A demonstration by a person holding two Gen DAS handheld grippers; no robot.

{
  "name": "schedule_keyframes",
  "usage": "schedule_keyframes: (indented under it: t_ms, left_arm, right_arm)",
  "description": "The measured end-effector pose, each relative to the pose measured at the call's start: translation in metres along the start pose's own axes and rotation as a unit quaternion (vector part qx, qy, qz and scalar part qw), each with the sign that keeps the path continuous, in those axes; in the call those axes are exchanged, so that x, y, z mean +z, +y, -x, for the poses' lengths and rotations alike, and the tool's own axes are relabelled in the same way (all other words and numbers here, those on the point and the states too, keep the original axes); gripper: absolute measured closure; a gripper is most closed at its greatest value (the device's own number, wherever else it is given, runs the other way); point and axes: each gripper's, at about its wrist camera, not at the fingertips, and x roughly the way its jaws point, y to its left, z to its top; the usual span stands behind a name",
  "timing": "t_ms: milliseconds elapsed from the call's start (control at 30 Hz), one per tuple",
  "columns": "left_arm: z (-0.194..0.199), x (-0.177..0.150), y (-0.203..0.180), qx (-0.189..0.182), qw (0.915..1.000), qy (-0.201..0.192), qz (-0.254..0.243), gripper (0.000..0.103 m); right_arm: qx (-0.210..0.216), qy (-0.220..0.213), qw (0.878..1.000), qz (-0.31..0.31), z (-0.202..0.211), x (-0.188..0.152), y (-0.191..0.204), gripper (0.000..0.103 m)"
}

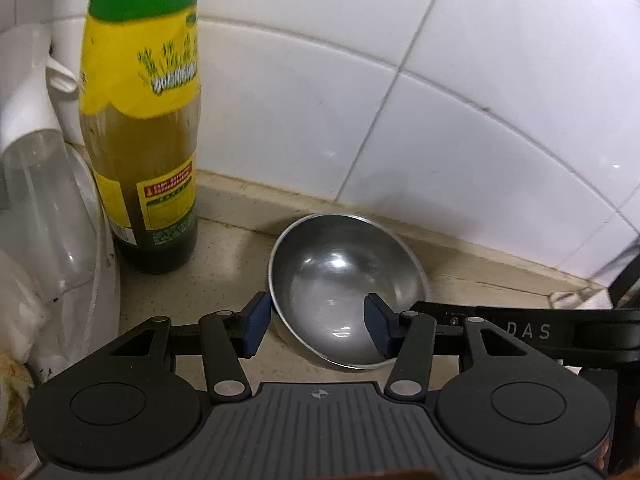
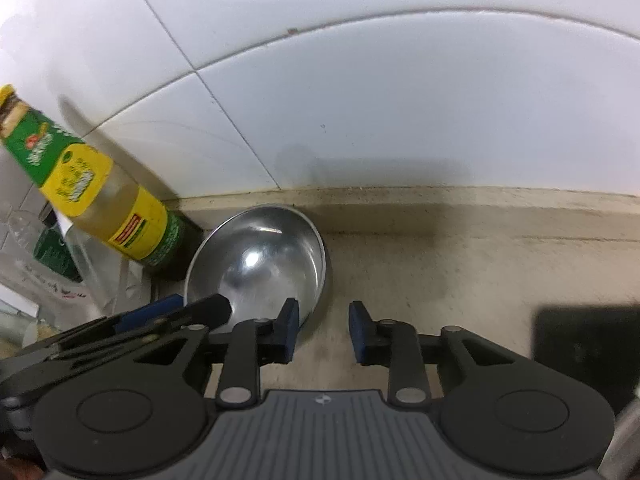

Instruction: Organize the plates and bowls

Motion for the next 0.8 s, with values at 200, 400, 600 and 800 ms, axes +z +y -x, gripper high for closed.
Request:
schedule_keyframes:
  t_ms: [200,400,600,800]
  left_arm:
    - [-0.022,-0.004,0.008,0.009,0.9998,0.018,0.004,0.054]
    - [-0.029,-0.004,0.009,0.016,0.9995,0.025,-0.009,0.078]
    - [0.010,-0.001,0.002,-0.015,0.9997,0.001,-0.021,0.080]
    - [0.073,-0.013,-0.015,-0.045,0.9973,-0.021,-0.054,0.078]
  right_arm:
    - [-0.002,0.003,1.000,0.012,-0.017,0.002,0.001,0.077]
    - [-0.003,0.006,1.000,0.009,-0.017,0.002,0.003,0.091]
    - [0.018,-0.021,1.000,-0.008,0.026,0.001,-0.001,0.095]
    - [0.018,-0.039,0.999,0.015,0.092,-0.023,0.017,0.094]
